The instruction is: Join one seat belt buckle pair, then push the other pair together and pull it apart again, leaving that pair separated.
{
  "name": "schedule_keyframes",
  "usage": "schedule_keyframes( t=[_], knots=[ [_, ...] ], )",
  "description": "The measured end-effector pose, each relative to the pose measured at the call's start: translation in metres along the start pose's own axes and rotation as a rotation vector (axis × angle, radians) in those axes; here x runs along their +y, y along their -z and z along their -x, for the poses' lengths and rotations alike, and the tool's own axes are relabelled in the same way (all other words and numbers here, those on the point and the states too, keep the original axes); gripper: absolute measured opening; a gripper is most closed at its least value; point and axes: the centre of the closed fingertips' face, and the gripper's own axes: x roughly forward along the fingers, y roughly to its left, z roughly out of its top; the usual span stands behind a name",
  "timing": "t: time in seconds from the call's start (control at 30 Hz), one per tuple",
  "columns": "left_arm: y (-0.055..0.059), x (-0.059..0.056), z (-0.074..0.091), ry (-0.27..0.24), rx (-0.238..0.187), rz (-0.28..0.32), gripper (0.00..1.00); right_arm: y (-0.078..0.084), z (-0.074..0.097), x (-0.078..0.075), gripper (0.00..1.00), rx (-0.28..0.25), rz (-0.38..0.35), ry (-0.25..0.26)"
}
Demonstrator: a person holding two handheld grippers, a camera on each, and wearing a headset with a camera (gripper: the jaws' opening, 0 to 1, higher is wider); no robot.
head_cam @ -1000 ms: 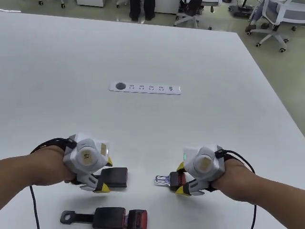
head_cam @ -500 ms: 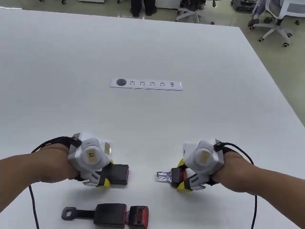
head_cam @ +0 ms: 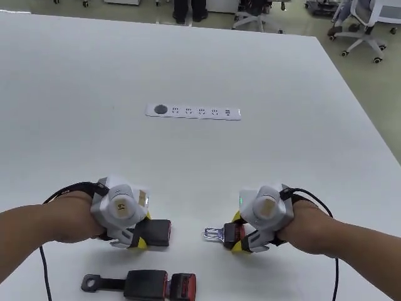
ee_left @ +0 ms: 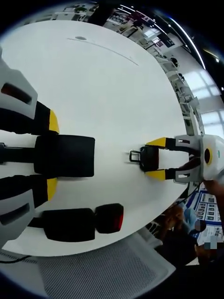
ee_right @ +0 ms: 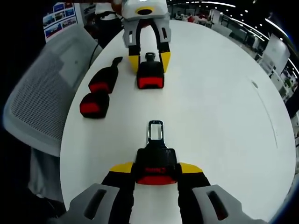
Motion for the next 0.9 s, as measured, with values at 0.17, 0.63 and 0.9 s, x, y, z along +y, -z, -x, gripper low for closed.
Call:
schedule_keyframes(
  t=[0.17, 0.63, 0.9],
  knots=[
    [0.0, 0.001, 0.0, -0.004, -0.004, 0.005, 0.33, -0.024, -0.01, 0.005, 0.32, -0.026, 0.018, -0.011],
    [0.0, 0.001, 0.001, -0.007, -0.013, 0.022, 0.33, -0.058, -0.028, 0.008, 0.32, 0.008, 0.061, -0.001],
    [0.0, 0.001, 0.001, -0.009, -0.003, 0.024, 0.33, -0.07, -0.031, 0.008, 0.32, 0.014, 0.072, 0.03]
  ],
)
